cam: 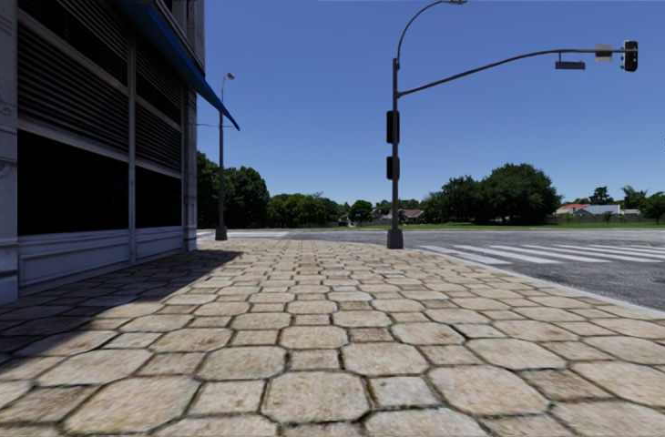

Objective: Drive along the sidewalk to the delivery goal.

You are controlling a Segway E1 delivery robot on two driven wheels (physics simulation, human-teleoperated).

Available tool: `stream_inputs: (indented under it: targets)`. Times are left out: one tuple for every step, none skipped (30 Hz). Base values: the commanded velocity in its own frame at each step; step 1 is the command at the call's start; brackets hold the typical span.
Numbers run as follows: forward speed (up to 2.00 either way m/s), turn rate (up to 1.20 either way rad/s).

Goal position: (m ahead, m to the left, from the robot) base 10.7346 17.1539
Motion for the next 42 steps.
stream_inputs:
  targets:
    - [2.0,0.0]
    - [2.0,0.0]
    - [2.0,0.0]
    - [2.0,0.0]
    - [2.0,0.0]
    - [2.0,0.0]
    - [2.0,0.0]
    - [2.0,0.0]
    - [2.0,0.0]
    - [2.0,0.0]
    - [2.0,0.0]
    - [2.0,0.0]
    - [2.0,0.0]
    - [2.0,0.0]
    - [2.0,0.0]
    - [2.0,0.0]
    - [2.0,0.0]
    - [2.0,0.0]
    - [2.0,0.0]
    - [2.0,0.0]
    - [2.0,0.0]
    - [2.0,0.0]
    - [2.0,0.0]
    - [2.0,0.0]
    - [2.0,0.0]
    - [2.0,0.0]
    - [2.0,0.0]
    - [2.0,0.0]
    - [2.0,0.0]
    - [2.0,0.0]
    - [2.0,0.0]
    - [2.0,0.0]
    - [2.0,0.0]
    - [2.0,0.0]
    - [2.0,0.0]
    - [2.0,0.0]
    - [2.0,0.0]
    - [2.0,0.42]
    - [2.0,0.6]
    - [2.0,0.68]
    - [2.0,0.69]
    - [2.0,0.69]
